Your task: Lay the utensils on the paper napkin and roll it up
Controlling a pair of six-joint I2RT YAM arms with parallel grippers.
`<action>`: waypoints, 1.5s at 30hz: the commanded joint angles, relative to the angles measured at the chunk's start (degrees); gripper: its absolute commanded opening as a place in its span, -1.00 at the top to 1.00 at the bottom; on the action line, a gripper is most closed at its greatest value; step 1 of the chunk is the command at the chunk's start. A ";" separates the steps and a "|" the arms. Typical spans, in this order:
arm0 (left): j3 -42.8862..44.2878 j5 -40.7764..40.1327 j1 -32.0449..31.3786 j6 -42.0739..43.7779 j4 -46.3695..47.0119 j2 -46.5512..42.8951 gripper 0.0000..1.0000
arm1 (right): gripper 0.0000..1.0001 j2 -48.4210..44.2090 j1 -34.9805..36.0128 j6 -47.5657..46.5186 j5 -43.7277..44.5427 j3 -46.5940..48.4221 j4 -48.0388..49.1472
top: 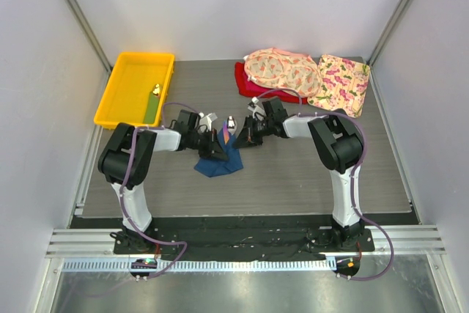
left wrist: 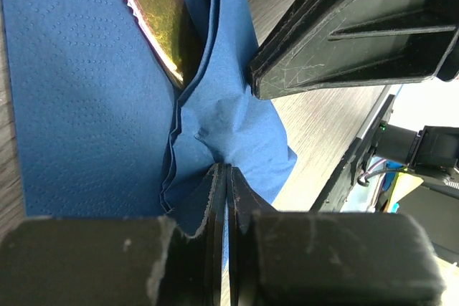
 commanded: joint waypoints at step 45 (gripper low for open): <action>2.70 -7.80 1.25 5.48 -4.62 5.15 0.88 | 0.73 -7.39 2.99 0.56 -1.97 -14.52 3.70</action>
